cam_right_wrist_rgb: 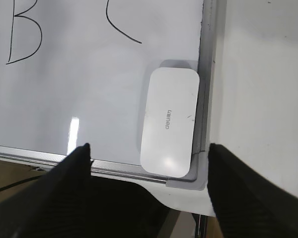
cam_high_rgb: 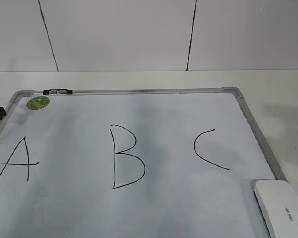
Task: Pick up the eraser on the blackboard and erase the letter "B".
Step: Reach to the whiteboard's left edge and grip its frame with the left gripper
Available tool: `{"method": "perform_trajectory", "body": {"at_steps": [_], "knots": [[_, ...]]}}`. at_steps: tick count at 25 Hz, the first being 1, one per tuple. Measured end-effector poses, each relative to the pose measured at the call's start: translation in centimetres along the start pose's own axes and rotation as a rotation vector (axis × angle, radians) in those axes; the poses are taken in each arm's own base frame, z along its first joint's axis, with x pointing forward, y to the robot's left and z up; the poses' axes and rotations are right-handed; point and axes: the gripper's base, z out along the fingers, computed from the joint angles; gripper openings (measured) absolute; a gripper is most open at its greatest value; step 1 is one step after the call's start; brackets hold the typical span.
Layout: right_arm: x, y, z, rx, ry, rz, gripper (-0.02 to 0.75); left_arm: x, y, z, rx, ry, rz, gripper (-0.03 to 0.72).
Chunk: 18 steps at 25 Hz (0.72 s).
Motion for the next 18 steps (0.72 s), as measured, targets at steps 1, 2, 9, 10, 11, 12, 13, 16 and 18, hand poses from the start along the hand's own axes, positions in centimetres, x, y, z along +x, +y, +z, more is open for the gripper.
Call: {"method": "perform_trajectory", "body": {"at_steps": [1,2,9,10,11,12,13,16,18], "knots": [[0.0,0.0,0.0,0.0,0.0,0.0,0.583,-0.03,0.0,-0.01,-0.001,-0.004,0.0,0.243],[0.0,0.0,0.0,0.0,0.0,0.0,0.582,-0.05,0.01,-0.01,-0.001,-0.006,0.0,0.243],[0.0,0.0,0.0,0.0,0.0,0.0,0.583,-0.1,0.02,-0.01,-0.002,-0.012,0.002,0.235],[0.0,0.0,0.0,0.0,0.0,0.002,0.582,-0.1,0.02,-0.01,-0.002,-0.012,0.002,0.234],[0.0,0.0,0.0,0.0,0.0,0.002,0.582,-0.1,0.02,-0.01,-0.002,-0.012,0.002,0.234],[0.0,0.0,0.0,0.0,0.0,0.002,0.583,-0.1,0.02,-0.01,-0.002,-0.012,0.002,0.233],[0.0,0.0,0.0,0.0,0.0,0.002,0.582,-0.1,0.02,-0.01,-0.002,-0.012,0.002,0.233],[0.0,0.0,0.0,0.0,0.0,0.002,0.583,-0.1,0.02,-0.01,-0.002,-0.012,0.002,0.233],[0.0,0.0,0.0,0.0,0.0,0.002,0.583,-0.11,0.02,0.08,-0.002,-0.009,0.002,0.233]]}}
